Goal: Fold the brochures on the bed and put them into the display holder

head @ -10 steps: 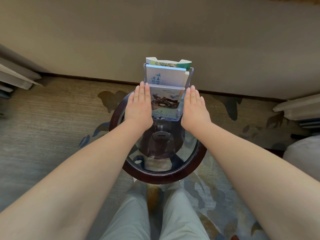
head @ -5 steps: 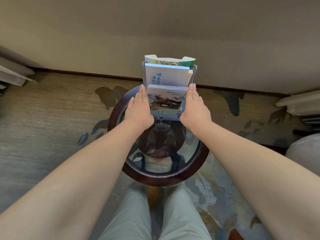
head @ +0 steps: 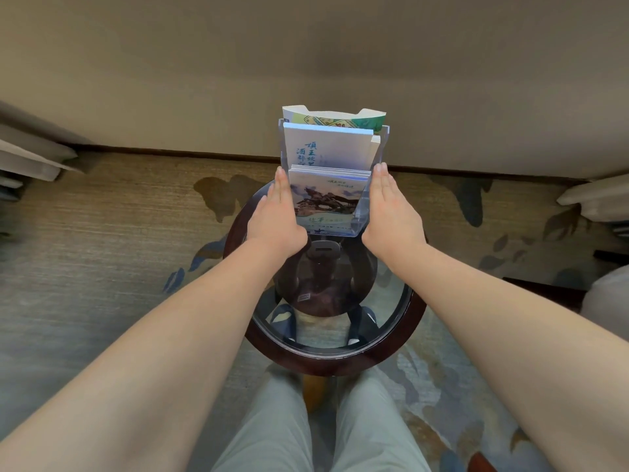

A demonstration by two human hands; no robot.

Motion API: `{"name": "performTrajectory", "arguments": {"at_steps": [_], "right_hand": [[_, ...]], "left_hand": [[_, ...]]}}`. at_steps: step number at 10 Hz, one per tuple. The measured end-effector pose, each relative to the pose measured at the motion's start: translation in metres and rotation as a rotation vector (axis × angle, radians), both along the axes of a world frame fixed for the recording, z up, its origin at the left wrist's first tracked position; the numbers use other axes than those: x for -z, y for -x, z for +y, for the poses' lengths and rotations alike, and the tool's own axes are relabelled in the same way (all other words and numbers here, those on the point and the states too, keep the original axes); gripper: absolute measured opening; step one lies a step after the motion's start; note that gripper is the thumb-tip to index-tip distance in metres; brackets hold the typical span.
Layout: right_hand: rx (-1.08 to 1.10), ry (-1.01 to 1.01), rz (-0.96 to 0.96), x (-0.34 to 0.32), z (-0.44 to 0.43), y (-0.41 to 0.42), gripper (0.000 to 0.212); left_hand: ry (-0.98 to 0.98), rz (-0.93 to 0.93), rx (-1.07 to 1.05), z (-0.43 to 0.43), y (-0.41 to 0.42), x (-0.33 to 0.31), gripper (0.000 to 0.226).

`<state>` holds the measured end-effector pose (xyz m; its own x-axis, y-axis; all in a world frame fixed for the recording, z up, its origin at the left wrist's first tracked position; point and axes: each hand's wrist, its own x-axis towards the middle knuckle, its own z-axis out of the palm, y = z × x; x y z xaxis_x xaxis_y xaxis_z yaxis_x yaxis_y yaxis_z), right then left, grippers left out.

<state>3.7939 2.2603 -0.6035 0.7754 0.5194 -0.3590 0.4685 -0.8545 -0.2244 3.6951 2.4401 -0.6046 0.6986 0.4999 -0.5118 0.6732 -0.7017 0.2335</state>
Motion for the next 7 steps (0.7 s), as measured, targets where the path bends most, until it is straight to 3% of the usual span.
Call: {"name": "performTrajectory", "arguments": {"at_steps": [4, 7], "right_hand": [[0.054, 0.001, 0.05, 0.0, -0.007, -0.001, 0.119], [0.05, 0.069, 0.075, -0.032, -0.009, -0.007, 0.105]], "left_hand": [[0.028, 0.008, 0.02, -0.005, 0.011, 0.005, 0.119], [-0.107, 0.064, 0.065, 0.007, 0.007, -0.043, 0.108]]}}
